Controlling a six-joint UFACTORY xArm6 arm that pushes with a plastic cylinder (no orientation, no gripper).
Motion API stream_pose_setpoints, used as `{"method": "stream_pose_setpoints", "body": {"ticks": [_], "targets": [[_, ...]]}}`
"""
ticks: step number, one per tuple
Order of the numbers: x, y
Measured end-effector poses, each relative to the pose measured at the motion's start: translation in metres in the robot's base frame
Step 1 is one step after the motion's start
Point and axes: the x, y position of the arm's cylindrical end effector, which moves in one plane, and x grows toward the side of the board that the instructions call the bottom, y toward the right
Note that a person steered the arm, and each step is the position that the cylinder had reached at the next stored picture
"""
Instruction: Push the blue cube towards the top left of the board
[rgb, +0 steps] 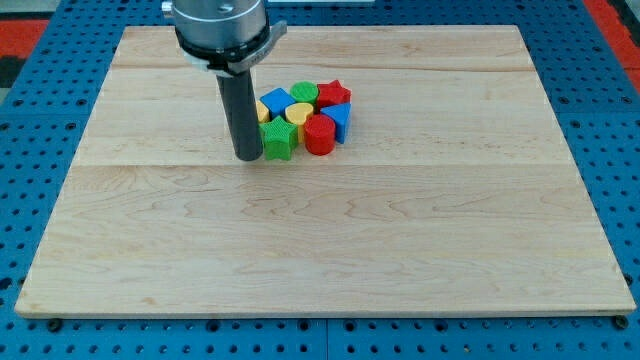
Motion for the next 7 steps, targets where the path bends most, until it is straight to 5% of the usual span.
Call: {"method": "stream_pose_setpoints", "body": {"ticks": [3, 4, 7], "targets": [[-0.044, 0.053], [-0.095, 0.050], [-0.106, -0.071]]}}
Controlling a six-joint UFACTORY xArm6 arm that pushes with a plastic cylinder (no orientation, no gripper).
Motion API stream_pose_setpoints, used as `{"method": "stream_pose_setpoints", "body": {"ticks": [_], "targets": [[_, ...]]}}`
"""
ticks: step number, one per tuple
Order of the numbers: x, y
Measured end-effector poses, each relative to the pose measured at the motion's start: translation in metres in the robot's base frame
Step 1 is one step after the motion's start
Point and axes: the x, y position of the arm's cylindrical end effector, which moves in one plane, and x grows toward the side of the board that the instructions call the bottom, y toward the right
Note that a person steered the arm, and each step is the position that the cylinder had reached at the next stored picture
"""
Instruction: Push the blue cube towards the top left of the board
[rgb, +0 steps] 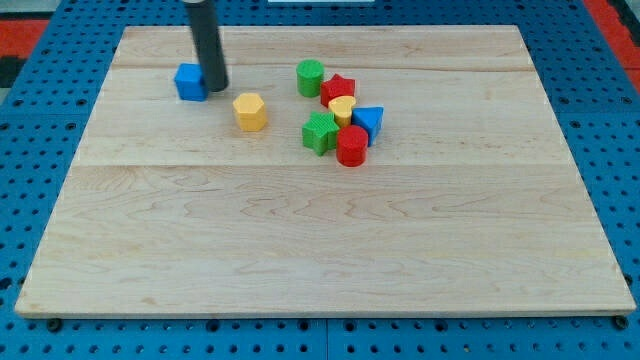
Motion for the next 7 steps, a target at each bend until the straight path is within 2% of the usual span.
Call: {"method": "stream_pose_setpoints", "body": {"ticks": [1, 3, 6, 7], "targets": [[-0.003, -0.029], [0.024, -0.036], [0.024, -0.051], [0.025, -0.096]]}}
